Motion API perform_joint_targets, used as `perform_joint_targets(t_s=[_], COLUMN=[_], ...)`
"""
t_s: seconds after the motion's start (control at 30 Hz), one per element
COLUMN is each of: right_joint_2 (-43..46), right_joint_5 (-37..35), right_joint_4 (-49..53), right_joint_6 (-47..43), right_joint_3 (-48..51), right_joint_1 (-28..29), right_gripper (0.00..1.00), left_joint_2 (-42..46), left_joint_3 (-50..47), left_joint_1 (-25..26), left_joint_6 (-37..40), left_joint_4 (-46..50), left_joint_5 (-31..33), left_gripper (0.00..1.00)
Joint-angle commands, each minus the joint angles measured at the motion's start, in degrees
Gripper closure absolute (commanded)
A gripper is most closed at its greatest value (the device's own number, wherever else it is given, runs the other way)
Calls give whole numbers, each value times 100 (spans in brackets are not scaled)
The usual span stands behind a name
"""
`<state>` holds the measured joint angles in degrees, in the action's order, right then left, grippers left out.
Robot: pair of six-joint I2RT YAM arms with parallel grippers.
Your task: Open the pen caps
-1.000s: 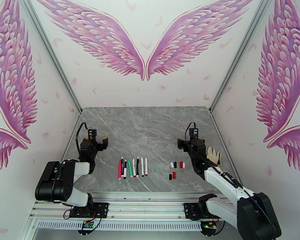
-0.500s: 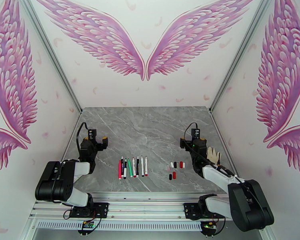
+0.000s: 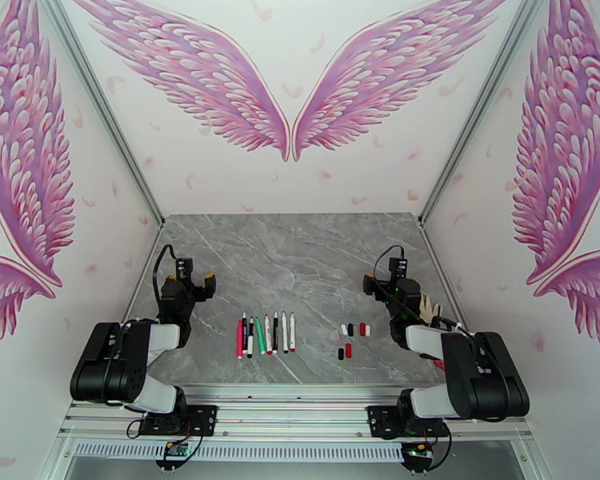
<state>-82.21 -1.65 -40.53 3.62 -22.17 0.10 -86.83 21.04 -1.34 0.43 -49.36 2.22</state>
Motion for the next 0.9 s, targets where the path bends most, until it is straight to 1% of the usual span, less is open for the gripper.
perform_joint_targets(t_s=[0.0,0.03,0.1,0.33,0.43,0.83,0.87], right_joint_2=[-87,-116,-223,-317,-450,-437,-428], right_joint_5=[552,712,734,607,175,165,270], right_joint_4=[-249,-419,-762,-233,268,152,74], right_joint_6=[-55,-120,-102,-199,-352,-349,-374], right_joint_3=[-126,-61,50,-275,-604,-537,-484], right_joint_1=[-31,-19,-19,65,310,311,311], right_gripper=[1,1,1,1,1,1,1], left_joint_2=[-38,-45,-43,-45,-39,-42,-45], left_joint_3=[164,164,164,164,159,163,163], left_joint_1=[21,20,20,20,20,20,20], left_joint_6=[-23,-25,-24,-22,-18,-18,-25], left_joint_4=[102,102,102,102,105,102,103], left_joint_5=[16,21,15,20,16,16,15], left_gripper=[1,1,1,1,1,1,1])
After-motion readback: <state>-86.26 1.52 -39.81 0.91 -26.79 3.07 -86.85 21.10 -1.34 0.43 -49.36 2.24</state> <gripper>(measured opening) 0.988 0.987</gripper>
